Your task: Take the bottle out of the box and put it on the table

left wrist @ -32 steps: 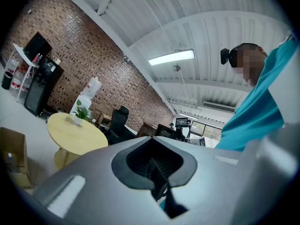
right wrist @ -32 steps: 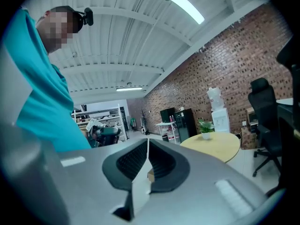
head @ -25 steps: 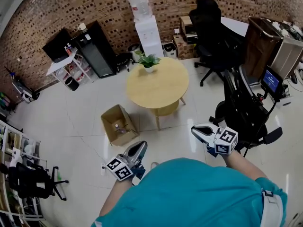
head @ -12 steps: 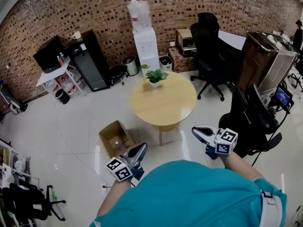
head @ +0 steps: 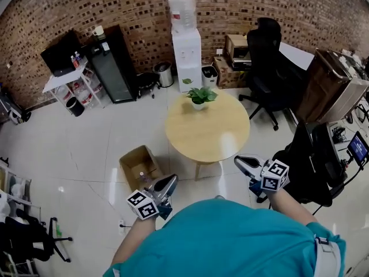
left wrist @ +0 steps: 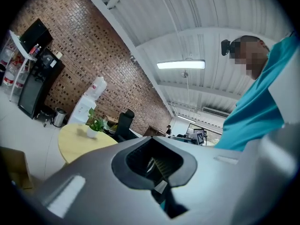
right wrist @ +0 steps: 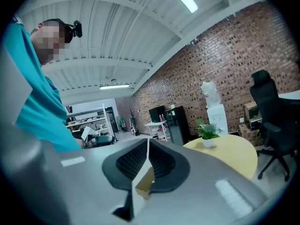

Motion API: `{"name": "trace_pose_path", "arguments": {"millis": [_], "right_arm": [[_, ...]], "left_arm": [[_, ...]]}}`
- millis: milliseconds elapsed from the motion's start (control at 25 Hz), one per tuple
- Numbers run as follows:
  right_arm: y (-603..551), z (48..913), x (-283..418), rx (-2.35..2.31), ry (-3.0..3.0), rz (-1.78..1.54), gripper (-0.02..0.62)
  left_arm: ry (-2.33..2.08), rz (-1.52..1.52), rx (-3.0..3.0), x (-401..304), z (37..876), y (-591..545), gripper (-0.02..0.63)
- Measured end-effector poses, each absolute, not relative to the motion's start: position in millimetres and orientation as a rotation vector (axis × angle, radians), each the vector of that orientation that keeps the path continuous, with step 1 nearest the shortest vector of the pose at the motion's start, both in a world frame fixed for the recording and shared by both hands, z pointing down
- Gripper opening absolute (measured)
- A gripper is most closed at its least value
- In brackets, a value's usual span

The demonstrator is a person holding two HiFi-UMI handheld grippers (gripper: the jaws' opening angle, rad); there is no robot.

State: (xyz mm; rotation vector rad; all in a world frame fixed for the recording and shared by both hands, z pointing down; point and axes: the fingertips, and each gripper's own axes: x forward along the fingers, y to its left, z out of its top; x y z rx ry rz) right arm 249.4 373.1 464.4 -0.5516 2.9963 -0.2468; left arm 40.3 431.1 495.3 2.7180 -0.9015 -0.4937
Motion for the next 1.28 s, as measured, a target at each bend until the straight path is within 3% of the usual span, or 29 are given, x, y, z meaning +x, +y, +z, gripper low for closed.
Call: {"name": "trace_pose_path", "arguments": {"millis": [320,600,800,1000,1280], "right_arm": [[229.9,473.2,315.8,-0.206,3.055,-0.235,0.012],[105.7,485.5,287.3,0.133,3.097,-0.253,0.012],[120.8,508.2,203.6,0.265,3.132,-0.23,0.012],[58.1,504.1,110.2,0.34,3.183,-0.211,0.014],[120.1,537.4,-53.9,0.358,3.276,-0.201,0.017]], "left_arm": [[-1.229,-0.492,2.588,125.3,490.3,330.3,0.0],[-1.512,-0.532,2.379,124.1,505.9,247.2,0.0],[-1.618,-0.6,2.311,51.8,533.2,275.1,0.0],[-1.688,-0.589,2.299,-24.2,532.5,226.3,0.0],[-1.694,-0.514,2.284,-178.6,578.8,290.5,0.002]]}}
